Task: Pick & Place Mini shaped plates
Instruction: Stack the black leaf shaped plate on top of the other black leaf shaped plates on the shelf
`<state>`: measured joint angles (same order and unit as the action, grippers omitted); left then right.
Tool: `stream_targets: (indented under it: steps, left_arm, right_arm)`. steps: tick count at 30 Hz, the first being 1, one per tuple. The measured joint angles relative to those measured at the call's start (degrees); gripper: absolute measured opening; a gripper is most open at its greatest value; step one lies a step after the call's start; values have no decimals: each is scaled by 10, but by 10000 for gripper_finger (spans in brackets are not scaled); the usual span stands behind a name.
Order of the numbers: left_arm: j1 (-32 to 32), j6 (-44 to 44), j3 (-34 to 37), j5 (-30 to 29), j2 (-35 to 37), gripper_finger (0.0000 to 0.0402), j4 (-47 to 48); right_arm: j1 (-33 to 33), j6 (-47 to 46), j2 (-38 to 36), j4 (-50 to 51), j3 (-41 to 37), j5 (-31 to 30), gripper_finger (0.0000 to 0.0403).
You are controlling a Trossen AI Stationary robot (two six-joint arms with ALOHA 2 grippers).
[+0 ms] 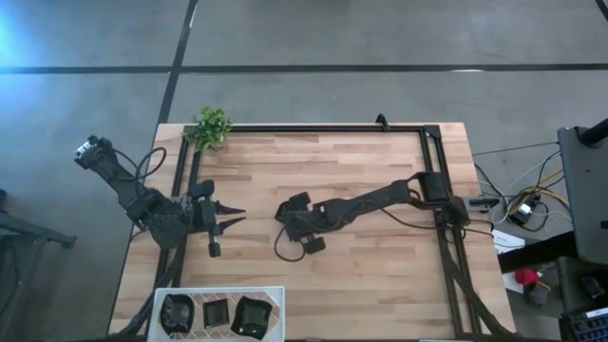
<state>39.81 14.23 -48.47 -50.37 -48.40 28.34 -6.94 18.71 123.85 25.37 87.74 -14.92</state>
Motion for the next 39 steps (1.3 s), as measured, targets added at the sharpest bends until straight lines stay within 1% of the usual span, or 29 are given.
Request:
stream_targets:
  steps: [3, 8, 11, 17, 22, 24, 29, 32, 35, 39]
  left_arm:
    - [0, 5, 0, 2, 0, 64, 2]
    - [0, 9, 0, 2, 0, 64, 10]
    - [0, 11, 0, 2, 0, 64, 10]
    - [0, 13, 0, 2, 0, 64, 10]
    - [-13, 19, 0, 2, 0, 64, 12]
    - [-27, 22, 0, 6, 0, 64, 14]
    - [-85, 35, 0, 57, -3, 64, 37]
    - [-130, 46, 2, 84, -17, 64, 47]
    - [-175, 47, 9, 123, -36, 64, 47]
    - [-222, 68, 23, 152, -72, 64, 47]
  right_arm:
    - [1, -15, -1, 4, 2, 0, 8]
    - [0, -4, -1, 8, 2, 0, 14]
    - [0, -3, -1, 7, 1, -1, 30]
    - [-5, -6, -1, 7, 3, -1, 77]
    - [-12, -23, -10, 46, 32, -1, 99]
    - [-14, -36, -21, 64, 41, 0, 101]
    - [-23, -58, -67, 108, 55, 0, 100]
    - [-26, -69, -112, 130, 55, 0, 95]
    - [-29, -88, -164, 147, 50, -1, 90]
    - [-34, -108, -227, 165, 45, 0, 83]
